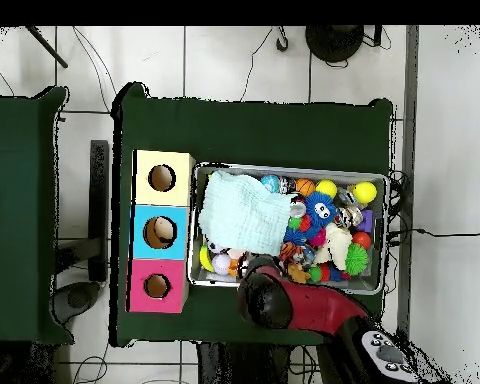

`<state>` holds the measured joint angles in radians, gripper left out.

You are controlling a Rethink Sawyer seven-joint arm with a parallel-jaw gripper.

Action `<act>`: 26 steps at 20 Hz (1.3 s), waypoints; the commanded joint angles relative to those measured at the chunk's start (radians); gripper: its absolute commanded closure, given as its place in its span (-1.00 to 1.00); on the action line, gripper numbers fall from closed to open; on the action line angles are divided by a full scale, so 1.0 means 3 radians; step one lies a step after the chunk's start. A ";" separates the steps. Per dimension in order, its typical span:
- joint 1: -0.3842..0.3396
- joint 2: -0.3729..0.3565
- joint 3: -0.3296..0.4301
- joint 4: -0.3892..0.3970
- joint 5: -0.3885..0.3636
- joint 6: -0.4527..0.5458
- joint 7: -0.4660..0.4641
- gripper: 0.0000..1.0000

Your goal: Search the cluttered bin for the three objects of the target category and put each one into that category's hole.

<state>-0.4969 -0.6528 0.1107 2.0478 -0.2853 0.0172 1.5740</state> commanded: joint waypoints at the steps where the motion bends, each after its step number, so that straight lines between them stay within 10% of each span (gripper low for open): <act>1: -0.0145 -0.0105 0.0390 -0.0641 -0.0075 0.0453 -0.0003 -1.00; 26: -0.0564 -0.0166 0.0961 -0.1505 -0.0504 0.1720 -0.0800 -1.00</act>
<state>-0.6390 -0.6901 0.2712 1.7443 -0.3577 0.4026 1.5738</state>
